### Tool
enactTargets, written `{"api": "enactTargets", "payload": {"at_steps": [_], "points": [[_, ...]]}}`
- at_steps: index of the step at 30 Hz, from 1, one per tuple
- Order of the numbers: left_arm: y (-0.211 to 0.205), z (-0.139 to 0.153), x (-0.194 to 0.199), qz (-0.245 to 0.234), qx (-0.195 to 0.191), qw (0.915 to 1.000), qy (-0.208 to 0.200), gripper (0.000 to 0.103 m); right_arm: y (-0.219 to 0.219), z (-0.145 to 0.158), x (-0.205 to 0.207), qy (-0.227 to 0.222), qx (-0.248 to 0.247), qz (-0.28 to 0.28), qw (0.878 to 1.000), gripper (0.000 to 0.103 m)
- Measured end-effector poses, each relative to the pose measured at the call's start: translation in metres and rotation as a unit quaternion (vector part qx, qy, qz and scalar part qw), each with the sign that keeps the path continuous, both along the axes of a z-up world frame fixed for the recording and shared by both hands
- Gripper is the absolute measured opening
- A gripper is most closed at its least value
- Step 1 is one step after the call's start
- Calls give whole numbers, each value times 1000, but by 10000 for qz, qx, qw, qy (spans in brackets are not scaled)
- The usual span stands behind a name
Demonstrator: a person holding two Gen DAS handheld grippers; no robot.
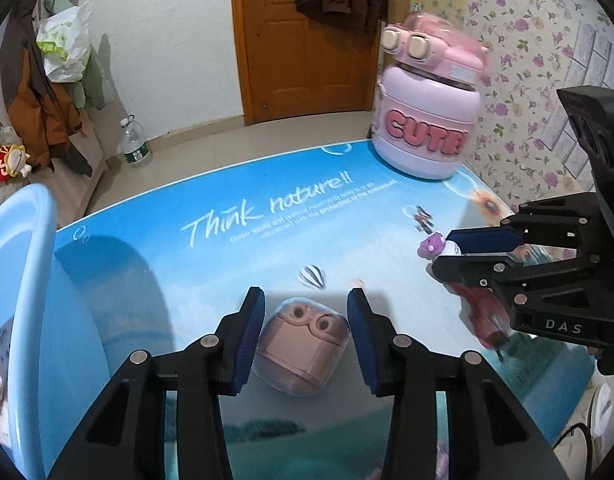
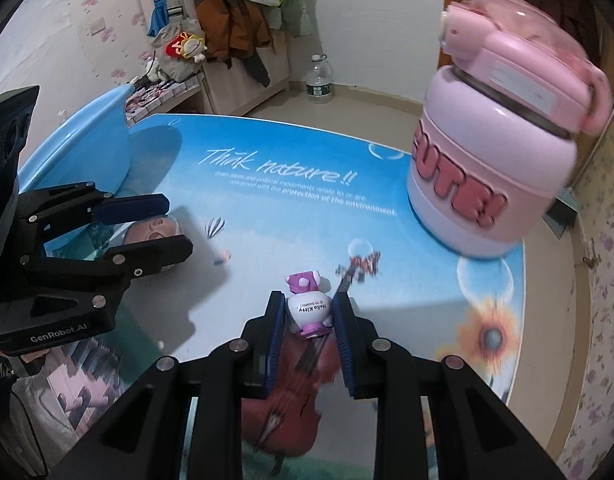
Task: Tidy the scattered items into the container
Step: 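Close the left gripper on the pink toy while the right gripper grasps the Hello Kitty figure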
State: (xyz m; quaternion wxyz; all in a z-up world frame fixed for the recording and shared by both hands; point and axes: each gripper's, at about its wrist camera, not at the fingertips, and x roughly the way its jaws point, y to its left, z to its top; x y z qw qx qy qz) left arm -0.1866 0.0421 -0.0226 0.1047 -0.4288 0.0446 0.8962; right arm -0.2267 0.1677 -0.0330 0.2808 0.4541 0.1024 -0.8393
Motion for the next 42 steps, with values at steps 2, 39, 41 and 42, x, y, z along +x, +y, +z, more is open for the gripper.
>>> {"api": "enactTargets", "payload": {"at_steps": [2, 39, 41, 42], "points": [[4, 1, 7, -36, -4, 10000, 13, 40, 3, 1, 9, 5, -8, -59, 10000, 26], [6, 4, 126, -188, 142, 9992, 321, 36, -1, 6, 145, 255, -95, -1123, 9933, 26], [5, 4, 127, -171, 161, 9991, 346, 36, -1, 6, 147, 270, -80, -1177, 9926, 26], [5, 4, 128, -165, 167, 9991, 362, 36, -2, 6, 148, 289, -62, -1208, 9922, 26]]}}
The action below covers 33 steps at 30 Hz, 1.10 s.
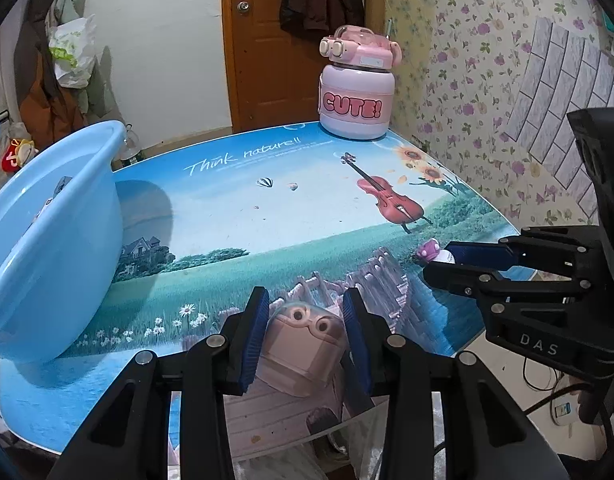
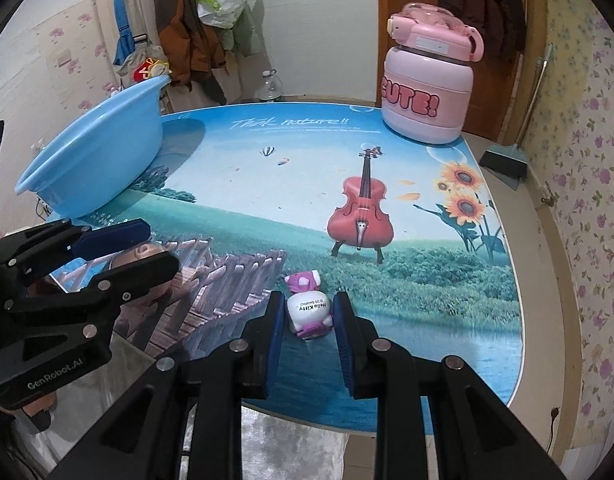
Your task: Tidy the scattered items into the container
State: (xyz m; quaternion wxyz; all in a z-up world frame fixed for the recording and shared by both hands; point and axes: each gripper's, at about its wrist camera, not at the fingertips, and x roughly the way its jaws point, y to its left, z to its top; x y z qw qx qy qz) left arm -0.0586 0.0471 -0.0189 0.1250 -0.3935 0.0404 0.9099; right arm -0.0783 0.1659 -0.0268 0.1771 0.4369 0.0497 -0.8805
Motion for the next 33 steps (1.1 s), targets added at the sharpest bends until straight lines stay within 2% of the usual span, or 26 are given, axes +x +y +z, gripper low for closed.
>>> {"api": "enactTargets", "payload": {"at_steps": [24, 33], "points": [[-8, -2, 4, -60, 146, 9997, 183, 39, -1, 0, 7, 171, -50, -30, 9998, 26], [-14, 0, 7, -105, 141, 9992, 351, 48, -2, -2, 7, 322, -131, -8, 9994, 29]]}}
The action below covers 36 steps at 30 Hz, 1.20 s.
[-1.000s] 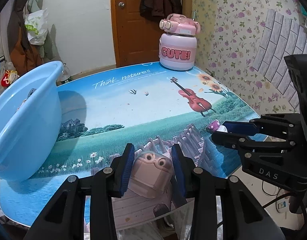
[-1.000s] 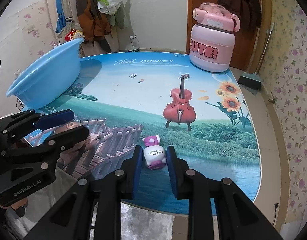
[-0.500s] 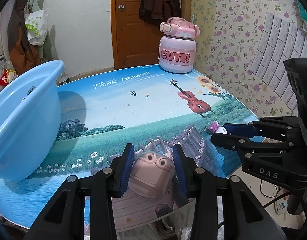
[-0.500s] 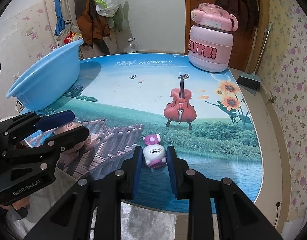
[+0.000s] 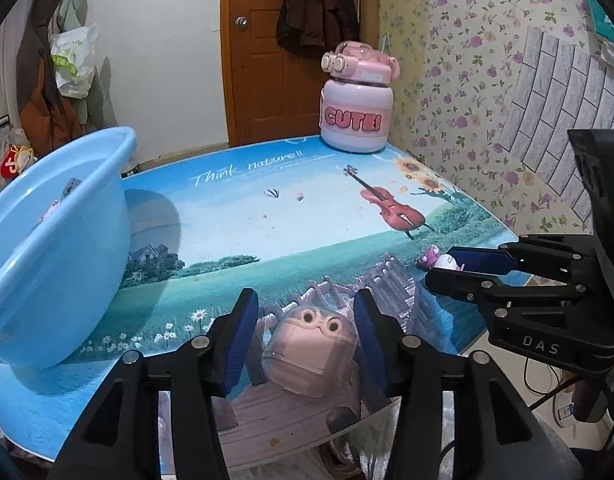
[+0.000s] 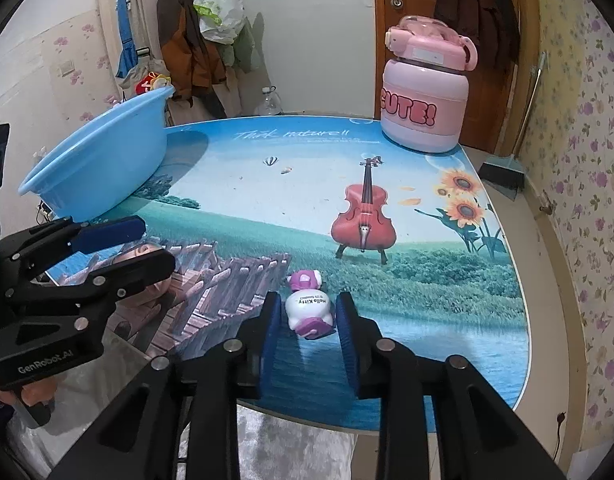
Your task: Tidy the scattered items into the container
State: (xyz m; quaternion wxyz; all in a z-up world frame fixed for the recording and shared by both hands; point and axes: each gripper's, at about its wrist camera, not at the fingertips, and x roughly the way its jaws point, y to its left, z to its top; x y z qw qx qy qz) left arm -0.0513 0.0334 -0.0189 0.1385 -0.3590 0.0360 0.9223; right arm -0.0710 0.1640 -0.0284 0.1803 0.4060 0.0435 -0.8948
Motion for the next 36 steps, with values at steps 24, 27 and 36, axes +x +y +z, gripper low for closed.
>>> {"api": "enactTargets", "payload": {"at_steps": [24, 27, 36], "points": [[1, -8, 5, -516, -21, 9985, 160, 51, -8, -6, -7, 358, 14, 144, 9993, 29], [2, -13, 4, -568, -88, 9982, 147, 43, -7, -6, -5, 407, -3, 157, 9990, 29], [0, -13, 4, -589, -34, 9981, 154, 42, -2, -7, -1, 452, -161, 172, 9987, 24]]}}
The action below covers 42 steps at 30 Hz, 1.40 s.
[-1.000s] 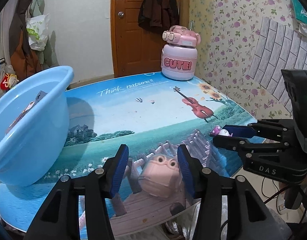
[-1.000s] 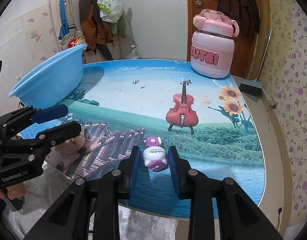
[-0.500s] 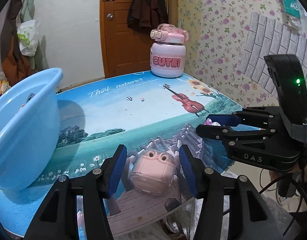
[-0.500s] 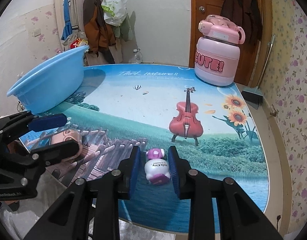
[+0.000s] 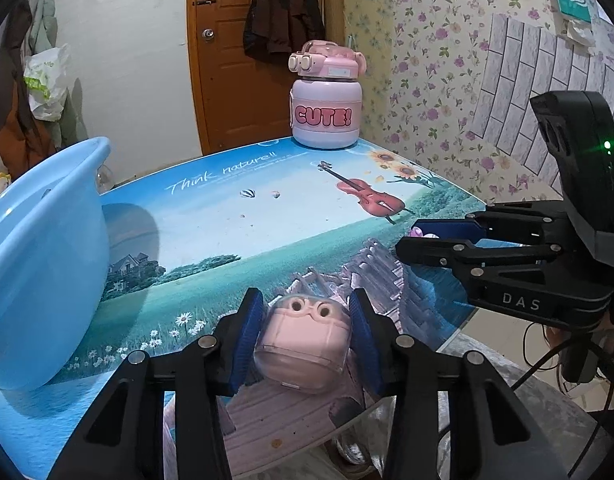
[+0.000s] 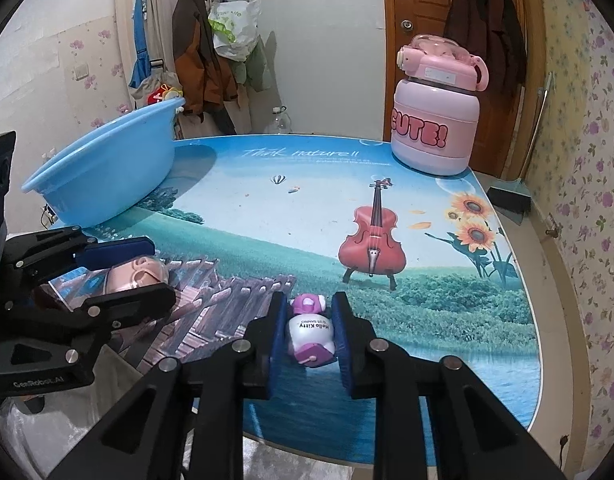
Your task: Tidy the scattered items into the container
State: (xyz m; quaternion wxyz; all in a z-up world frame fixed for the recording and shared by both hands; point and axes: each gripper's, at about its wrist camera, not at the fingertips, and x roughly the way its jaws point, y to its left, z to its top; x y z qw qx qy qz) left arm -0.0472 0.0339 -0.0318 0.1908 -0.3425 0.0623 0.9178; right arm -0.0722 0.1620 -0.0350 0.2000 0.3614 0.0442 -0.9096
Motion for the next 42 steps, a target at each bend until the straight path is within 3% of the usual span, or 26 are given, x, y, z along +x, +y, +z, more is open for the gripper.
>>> {"api": "enactTargets", "payload": {"at_steps": [28, 42], "points": [[-18, 21, 12, 210, 162, 9989, 375, 38, -5, 27, 8, 254, 50, -149, 9996, 24], [-20, 20, 13, 192, 134, 9989, 398, 36, -12, 23, 9, 154, 61, -111, 9998, 24]]}}
